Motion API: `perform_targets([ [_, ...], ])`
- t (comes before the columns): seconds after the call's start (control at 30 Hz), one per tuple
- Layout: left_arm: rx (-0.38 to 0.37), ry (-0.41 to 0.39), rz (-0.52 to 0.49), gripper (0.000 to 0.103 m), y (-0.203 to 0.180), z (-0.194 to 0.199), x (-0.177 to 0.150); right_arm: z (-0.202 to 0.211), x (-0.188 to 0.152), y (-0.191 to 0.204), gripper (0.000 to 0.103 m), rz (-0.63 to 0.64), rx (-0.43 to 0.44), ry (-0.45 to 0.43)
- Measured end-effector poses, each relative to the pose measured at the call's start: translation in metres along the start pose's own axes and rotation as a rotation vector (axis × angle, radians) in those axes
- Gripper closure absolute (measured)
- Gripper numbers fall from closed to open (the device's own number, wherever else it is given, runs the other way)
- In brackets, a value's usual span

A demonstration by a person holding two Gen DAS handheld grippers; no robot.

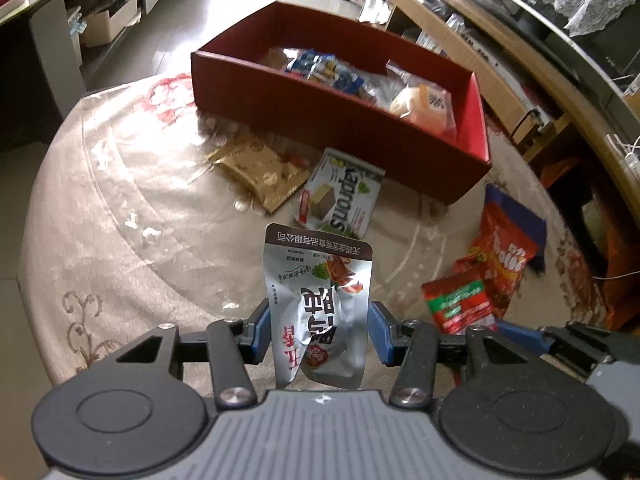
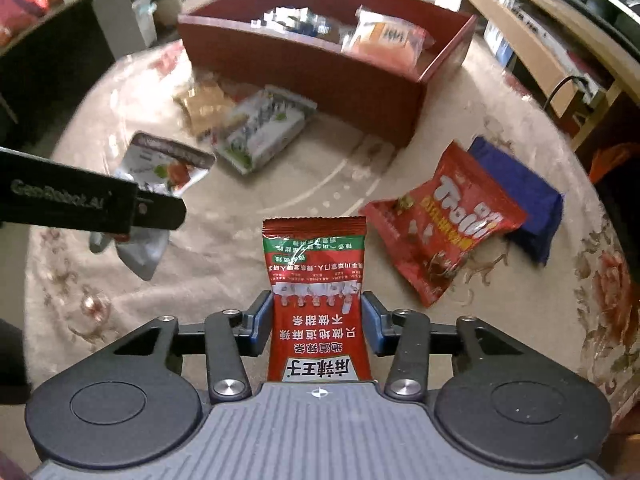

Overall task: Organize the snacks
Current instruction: 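Carry the jerky pouch and red wafer pack over the red box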

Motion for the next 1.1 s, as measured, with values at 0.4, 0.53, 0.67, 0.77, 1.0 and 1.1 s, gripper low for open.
perform_targets([
  [0.4,-0.022,-0.101,0.017,0.053,0.0,0.019,0.031,0.04,0.032,-0.014,0.049,-0.101,0.086,-0.164],
  [0.53,-0.02,-0.127,0.014,0.053,0.0,0.02,0.05,0.042,0.048,-0.014,0.049,-0.119,0.096,-0.194],
  [0.67,-0.017,-0.143,0.013,0.053,-0.002,0.017,0.068,0.044,0.064,-0.015,0.049,-0.143,0.108,-0.223],
  [0.77,-0.011,-0.152,0.011,0.053,-0.002,0.011,0.085,0.044,0.081,-0.017,0.049,-0.164,0.118,-0.245],
  [1.0,0.005,-0.168,0.037,0.053,0.004,-0.009,0.126,0.029,0.121,-0.018,0.05,-0.199,0.128,-0.266],
  [1.1,0.023,-0.173,0.043,0.053,0.007,-0.02,0.144,0.021,0.139,-0.021,0.05,-0.211,0.13,-0.27],
])
Point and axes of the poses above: each gripper's, at about its wrist camera, not at the fingertips, and z roughly against the way its jaws point, y to its left, x to its top, the point moved 1 cm from there along -z, roughly the way its jaws point, and after that the axes turned 13 degrees about -z, right-handed, at the moved point
